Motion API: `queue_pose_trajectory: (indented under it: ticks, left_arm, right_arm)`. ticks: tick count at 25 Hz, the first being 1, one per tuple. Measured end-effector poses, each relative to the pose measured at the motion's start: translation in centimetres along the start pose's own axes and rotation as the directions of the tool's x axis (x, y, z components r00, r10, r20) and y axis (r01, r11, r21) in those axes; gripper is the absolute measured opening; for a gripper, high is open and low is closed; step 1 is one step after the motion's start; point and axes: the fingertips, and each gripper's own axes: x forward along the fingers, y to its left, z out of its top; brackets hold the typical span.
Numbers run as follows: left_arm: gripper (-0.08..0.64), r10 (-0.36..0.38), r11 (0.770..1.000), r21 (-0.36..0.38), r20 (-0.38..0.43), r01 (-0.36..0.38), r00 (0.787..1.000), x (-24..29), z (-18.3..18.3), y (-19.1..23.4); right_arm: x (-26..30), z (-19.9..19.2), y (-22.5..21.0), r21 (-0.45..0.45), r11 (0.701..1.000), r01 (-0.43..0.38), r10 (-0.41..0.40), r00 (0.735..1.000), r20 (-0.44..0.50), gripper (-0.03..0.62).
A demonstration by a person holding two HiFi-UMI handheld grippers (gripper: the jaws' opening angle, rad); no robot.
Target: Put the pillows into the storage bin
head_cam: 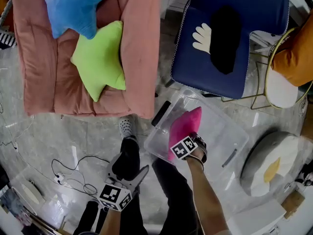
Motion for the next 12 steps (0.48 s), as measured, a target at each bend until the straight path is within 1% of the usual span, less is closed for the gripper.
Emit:
queue_pose_trajectory:
  ticks: [1, 3, 7, 10, 12]
  left_arm:
    - [0.405, -0.007, 1.000, 0.006, -0.012, 0.007, 1.000, 0.0, 0.0, 0.5]
    - [0.405, -0.011, 1.000, 0.017, -0.032, 0.012, 0.999, 0.0, 0.1, 2.0]
    - [0.405, -0.001, 1.000, 0.021, -0.046, 0.002, 0.999, -0.5, 1.2, 5.3]
    - [0.405, -0.008, 1.000, 0.026, -0.047, 0.009, 0.999, -0.3, 2.5, 6.7]
    - [0.405, -0.017, 0.999, 0.034, -0.044, 0.019, 0.999, 0.0, 3.6, 7.4]
  right_arm:
    - [0.4, 0.5, 0.0, 0.009, 1.000, 0.004, -0.004, 1.000, 0.003, 0.318]
    - [1.1, 1.8, -0.2, 0.027, 1.000, 0.013, -0.013, 1.000, 0.013, 0.270]
    - [1.2, 4.5, 0.2, 0.077, 0.997, 0.010, -0.013, 0.999, 0.040, 0.268]
    - [0.2, 5.6, 0.5, 0.119, 0.993, 0.010, -0.017, 0.998, 0.060, 0.270]
    - [-0.8, 6.0, 0.7, 0.143, 0.990, -0.003, -0.006, 0.998, 0.065, 0.270]
